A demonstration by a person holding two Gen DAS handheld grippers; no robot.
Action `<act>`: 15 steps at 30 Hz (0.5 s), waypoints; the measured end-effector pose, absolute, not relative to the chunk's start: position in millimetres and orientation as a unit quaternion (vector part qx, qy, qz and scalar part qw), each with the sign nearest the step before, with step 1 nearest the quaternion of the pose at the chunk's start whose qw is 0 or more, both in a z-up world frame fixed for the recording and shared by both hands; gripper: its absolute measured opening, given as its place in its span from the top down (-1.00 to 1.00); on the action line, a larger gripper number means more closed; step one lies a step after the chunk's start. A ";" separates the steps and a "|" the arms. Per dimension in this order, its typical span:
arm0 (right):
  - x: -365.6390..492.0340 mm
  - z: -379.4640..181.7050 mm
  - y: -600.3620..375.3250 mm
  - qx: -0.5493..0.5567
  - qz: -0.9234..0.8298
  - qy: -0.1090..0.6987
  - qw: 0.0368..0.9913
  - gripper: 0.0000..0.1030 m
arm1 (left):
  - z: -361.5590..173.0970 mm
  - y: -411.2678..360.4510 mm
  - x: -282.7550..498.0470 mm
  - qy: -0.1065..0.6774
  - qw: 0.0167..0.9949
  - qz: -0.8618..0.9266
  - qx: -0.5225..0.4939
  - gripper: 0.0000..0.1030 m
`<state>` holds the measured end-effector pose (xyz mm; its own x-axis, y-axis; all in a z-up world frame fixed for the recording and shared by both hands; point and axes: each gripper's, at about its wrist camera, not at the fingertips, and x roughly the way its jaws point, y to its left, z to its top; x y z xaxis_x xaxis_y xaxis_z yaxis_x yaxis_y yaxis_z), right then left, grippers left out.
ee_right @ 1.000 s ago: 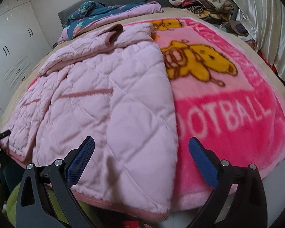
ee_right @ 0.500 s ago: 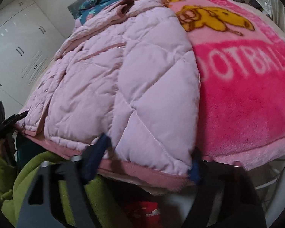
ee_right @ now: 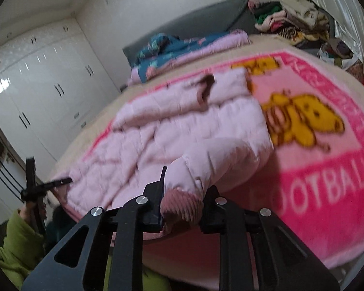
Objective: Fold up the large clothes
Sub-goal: 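Lift the hem with both grippers and fold it over toward the collar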
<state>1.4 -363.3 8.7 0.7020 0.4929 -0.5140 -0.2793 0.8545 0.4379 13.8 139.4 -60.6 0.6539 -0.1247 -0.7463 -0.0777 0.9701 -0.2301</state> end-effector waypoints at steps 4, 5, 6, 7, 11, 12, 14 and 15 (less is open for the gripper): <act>16.9 26.0 -364.5 0.171 0.211 0.300 0.914 0.65 | -37.8 131.8 26.0 0.398 0.911 -0.016 -0.104 0.70; 20.5 30.2 -365.5 0.173 0.211 0.296 0.915 0.65 | -33.6 130.3 28.9 0.396 0.913 -0.016 -0.102 0.70; 24.0 34.3 -366.1 0.173 0.210 0.292 0.917 0.66 | -29.4 128.8 31.5 0.393 0.914 -0.016 -0.100 0.70; 27.4 37.5 -366.7 0.173 0.208 0.289 0.918 0.66 | -23.9 127.1 34.6 0.388 0.916 -0.017 -0.098 0.70; 41.3 45.5 -370.2 0.185 0.202 0.286 0.918 0.66 | -5.6 124.5 48.6 0.374 0.923 -0.020 -0.095 0.70; 45.3 48.5 -370.7 0.186 0.201 0.285 0.919 0.67 | -2.3 124.5 52.0 0.371 0.924 -0.020 -0.096 0.70; 53.4 54.6 -370.9 0.184 0.198 0.280 0.921 0.67 | 3.1 125.1 57.7 0.367 0.925 -0.021 -0.099 0.70; 55.7 56.4 -371.0 0.185 0.198 0.278 0.921 0.67 | 5.5 125.4 61.1 0.364 0.925 -0.021 -0.102 0.71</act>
<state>55.7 -371.0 56.4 0.7670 0.4675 -0.4395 -0.2610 0.8531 0.4519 61.1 125.4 5.5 0.7336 -0.1137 -0.6700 -0.0343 0.9785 -0.2036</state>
